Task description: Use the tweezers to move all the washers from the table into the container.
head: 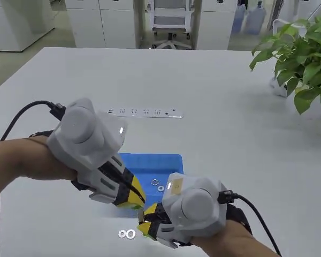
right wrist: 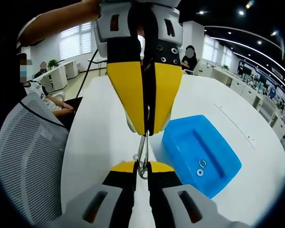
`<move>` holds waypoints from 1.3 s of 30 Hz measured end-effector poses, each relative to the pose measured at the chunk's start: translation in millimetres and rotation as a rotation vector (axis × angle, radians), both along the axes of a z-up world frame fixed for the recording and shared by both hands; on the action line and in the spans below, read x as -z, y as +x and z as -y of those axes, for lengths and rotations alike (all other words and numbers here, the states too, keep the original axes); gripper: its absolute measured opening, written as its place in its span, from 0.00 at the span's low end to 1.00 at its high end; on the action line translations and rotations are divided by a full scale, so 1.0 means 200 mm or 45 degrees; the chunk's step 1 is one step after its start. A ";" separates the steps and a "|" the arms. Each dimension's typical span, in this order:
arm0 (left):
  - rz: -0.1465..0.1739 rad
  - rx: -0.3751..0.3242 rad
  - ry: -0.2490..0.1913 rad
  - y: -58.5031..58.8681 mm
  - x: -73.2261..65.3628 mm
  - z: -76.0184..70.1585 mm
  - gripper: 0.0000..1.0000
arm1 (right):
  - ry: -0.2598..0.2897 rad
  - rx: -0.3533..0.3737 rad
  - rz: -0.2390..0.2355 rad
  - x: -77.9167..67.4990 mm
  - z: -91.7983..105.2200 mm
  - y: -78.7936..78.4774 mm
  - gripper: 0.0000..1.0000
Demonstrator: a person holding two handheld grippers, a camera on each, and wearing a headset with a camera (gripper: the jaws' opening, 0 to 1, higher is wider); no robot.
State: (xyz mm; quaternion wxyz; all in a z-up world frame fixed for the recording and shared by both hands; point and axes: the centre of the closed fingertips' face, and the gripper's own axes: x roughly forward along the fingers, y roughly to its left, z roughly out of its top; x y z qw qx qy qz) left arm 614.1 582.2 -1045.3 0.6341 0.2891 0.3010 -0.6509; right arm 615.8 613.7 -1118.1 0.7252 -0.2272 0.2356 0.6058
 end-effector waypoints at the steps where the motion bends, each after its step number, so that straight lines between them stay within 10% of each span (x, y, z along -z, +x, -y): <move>1: -0.001 0.001 -0.002 0.00 -0.01 0.00 0.05 | 0.000 0.001 0.001 -0.01 0.00 0.00 0.10; 39: 0.073 0.036 -0.016 0.22 -0.19 0.04 0.05 | -0.001 0.057 0.041 -0.19 0.05 0.26 0.10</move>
